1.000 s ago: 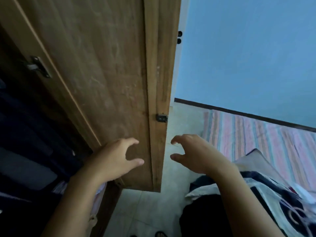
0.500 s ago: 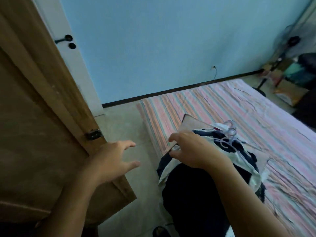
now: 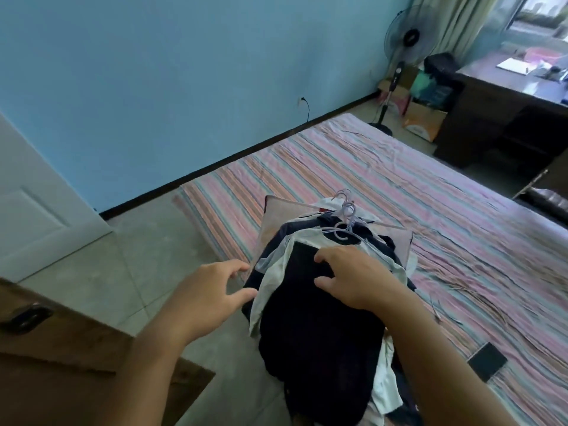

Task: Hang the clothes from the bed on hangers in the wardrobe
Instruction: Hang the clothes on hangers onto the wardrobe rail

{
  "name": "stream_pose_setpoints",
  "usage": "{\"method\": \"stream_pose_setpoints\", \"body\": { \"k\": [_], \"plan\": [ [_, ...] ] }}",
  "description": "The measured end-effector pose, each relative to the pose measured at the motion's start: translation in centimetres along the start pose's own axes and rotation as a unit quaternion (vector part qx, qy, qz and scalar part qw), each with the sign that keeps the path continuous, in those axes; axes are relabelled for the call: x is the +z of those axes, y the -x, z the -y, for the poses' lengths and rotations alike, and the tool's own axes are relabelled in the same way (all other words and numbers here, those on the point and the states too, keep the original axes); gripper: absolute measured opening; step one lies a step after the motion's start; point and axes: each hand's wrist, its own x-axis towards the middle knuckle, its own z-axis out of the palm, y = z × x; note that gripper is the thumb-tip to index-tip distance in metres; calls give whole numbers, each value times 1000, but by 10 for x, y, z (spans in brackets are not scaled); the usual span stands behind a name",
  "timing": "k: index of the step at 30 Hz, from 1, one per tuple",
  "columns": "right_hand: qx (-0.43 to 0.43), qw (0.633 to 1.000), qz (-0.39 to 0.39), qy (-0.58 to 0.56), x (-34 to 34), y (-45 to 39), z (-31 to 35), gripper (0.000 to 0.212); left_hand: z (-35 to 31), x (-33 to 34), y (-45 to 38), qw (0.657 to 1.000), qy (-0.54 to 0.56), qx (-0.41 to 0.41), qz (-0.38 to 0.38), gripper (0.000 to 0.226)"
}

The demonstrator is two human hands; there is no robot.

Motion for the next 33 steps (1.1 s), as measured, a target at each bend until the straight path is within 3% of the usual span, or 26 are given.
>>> {"method": "stream_pose_setpoints", "body": {
  "k": [11,18,22,28,33],
  "plan": [
    [136,988,-61,-46,7,-47,-149,28,-64,76,-161,1000,-12,22,18,43],
    [199,975,-79,-66,45,-101,-240,40,-72,144,-274,998,8,-21,63,45],
    [235,964,-71,-105,80,-143,-284,40,-55,184,-333,994,9,-63,94,51],
    [267,957,-22,-114,130,-204,-333,38,-37,239,-403,987,-50,-57,141,58],
    [244,964,34,-97,173,-239,-359,36,-14,274,-444,979,-95,-49,176,72]
  ]
}}
